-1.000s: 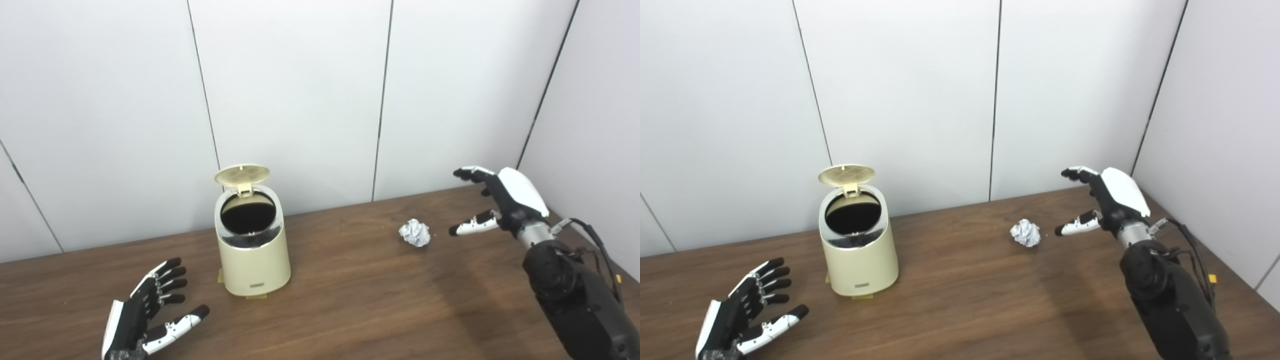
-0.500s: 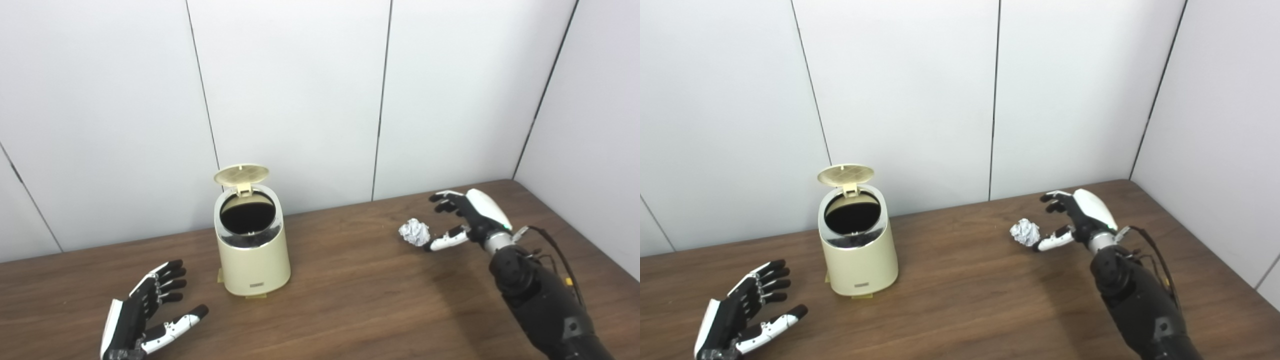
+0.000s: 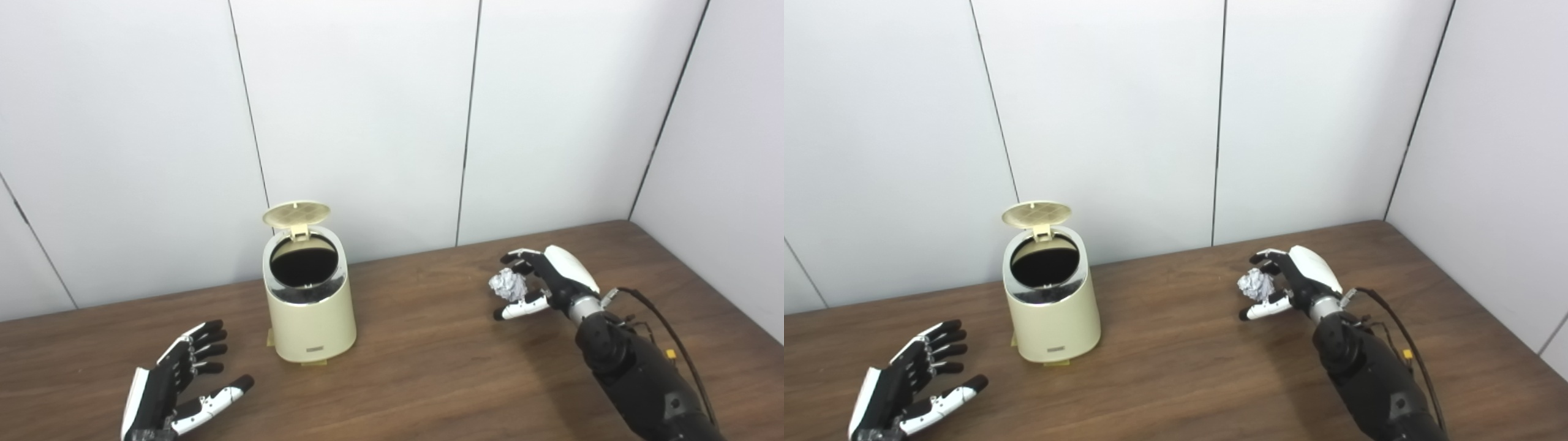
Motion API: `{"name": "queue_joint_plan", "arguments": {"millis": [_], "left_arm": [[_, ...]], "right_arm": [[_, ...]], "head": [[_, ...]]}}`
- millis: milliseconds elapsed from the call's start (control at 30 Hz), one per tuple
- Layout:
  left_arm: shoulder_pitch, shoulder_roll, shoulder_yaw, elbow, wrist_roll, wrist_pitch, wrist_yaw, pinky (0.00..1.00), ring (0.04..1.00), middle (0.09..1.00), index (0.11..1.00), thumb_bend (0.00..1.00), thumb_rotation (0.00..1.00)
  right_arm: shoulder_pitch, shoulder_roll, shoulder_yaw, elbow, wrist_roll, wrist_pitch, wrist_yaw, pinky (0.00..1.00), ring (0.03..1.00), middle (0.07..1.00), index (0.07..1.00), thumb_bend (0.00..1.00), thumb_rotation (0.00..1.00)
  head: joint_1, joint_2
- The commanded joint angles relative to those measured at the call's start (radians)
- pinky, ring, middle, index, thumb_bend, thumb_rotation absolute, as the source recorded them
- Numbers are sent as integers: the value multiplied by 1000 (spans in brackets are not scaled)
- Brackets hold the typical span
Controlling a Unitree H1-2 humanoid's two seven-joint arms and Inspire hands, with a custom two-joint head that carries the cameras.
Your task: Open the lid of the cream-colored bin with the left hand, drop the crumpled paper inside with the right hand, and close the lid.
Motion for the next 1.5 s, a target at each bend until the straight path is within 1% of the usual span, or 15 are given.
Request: {"name": "queue_joint_plan", "arguments": {"millis": [0,133,200,233,267,333,367,467,567,800,933,1000,1133,1367,1467], "left_arm": [[4,7,-3,-8,4,-3,3,666,755,789,826,749,79],[7,8,-4,-15,13,-2,8,650,742,784,826,747,81],[8,8,-4,-16,14,1,8,651,744,788,830,742,93],[9,9,-4,-19,16,5,8,652,744,788,830,742,93],[9,10,-4,-20,17,5,8,647,743,787,830,741,99],[10,11,-4,-23,18,7,8,642,740,784,829,739,103],[10,12,-4,-25,19,8,8,641,738,783,828,737,102],[12,14,-3,-33,18,14,6,639,736,780,827,731,100],[14,17,-2,-33,7,15,0,647,745,785,833,722,97],[13,20,-5,-33,6,15,-2,644,741,782,831,718,101],[15,16,-6,-40,5,26,-2,657,748,787,832,711,86],[16,15,-10,-44,12,34,0,664,751,788,831,712,83],[11,14,-17,-35,19,26,1,641,733,778,829,711,85],[3,9,-32,-24,36,25,11,637,733,770,829,715,98],[1,-1,-30,-19,18,25,5,637,735,770,828,712,65]], "right_arm": [[-45,-28,-1,-40,-5,-13,-3,744,751,700,744,888,235],[-38,-44,9,-68,-16,5,15,727,753,700,706,867,219],[-34,-53,12,-86,-19,6,27,670,665,636,635,790,129],[-29,-61,17,-101,-29,9,33,666,661,634,633,788,125],[-26,-71,23,-109,-41,9,37,618,610,546,574,661,64],[-22,-86,34,-117,-58,10,44,750,628,479,518,557,13],[-21,-93,41,-123,-68,18,53,851,651,484,503,543,6],[-20,-106,55,-134,-92,37,68,964,687,498,483,530,0],[-16,-113,60,-156,-115,52,77,968,697,501,478,529,0],[-14,-124,48,-119,-113,-28,25,763,580,460,498,531,0],[-14,-131,46,-133,-113,-71,9,782,587,475,493,531,0],[-17,-139,53,-161,-130,-83,11,822,625,499,478,530,0],[-35,-139,55,-255,-150,-54,64,857,657,484,486,532,0],[-94,-132,62,-400,-172,-67,143,937,704,468,502,529,2],[-139,-118,72,-451,-178,-72,179,925,695,471,501,529,2]], "head": [[1,2],[6,7],[6,7],[11,13],[12,15],[12,17],[12,19],[11,22],[9,24],[8,29],[16,32],[21,33],[27,35],[46,32],[57,30]]}}
